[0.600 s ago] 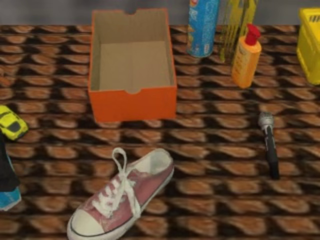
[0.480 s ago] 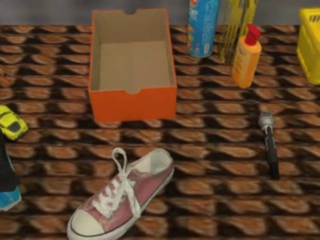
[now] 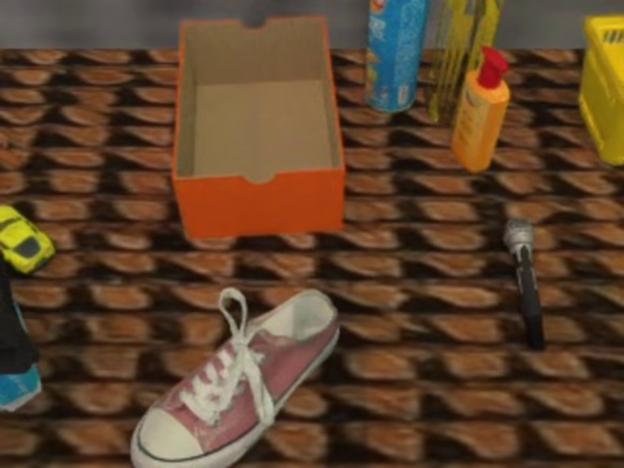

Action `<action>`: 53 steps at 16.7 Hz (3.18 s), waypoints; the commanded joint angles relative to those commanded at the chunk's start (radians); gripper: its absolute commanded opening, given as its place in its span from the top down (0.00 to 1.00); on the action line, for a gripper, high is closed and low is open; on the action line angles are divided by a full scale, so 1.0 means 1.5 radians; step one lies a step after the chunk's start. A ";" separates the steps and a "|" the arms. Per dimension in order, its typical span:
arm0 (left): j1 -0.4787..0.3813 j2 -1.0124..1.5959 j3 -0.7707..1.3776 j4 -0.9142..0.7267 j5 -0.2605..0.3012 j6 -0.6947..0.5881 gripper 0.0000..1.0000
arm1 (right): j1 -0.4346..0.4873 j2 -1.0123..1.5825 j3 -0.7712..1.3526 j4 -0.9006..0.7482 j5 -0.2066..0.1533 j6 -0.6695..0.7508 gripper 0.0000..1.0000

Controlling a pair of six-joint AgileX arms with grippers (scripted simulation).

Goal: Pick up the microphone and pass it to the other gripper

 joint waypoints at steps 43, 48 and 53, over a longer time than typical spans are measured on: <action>0.000 0.000 0.000 0.000 0.000 0.000 0.00 | 0.170 1.136 0.560 -0.238 0.017 0.180 0.30; 0.000 0.000 0.000 0.000 0.000 0.000 0.00 | 0.170 1.136 0.560 -0.238 0.017 0.180 0.68; 0.000 0.000 0.000 0.000 0.000 0.000 0.00 | 0.170 1.136 0.560 -0.238 0.017 0.180 1.00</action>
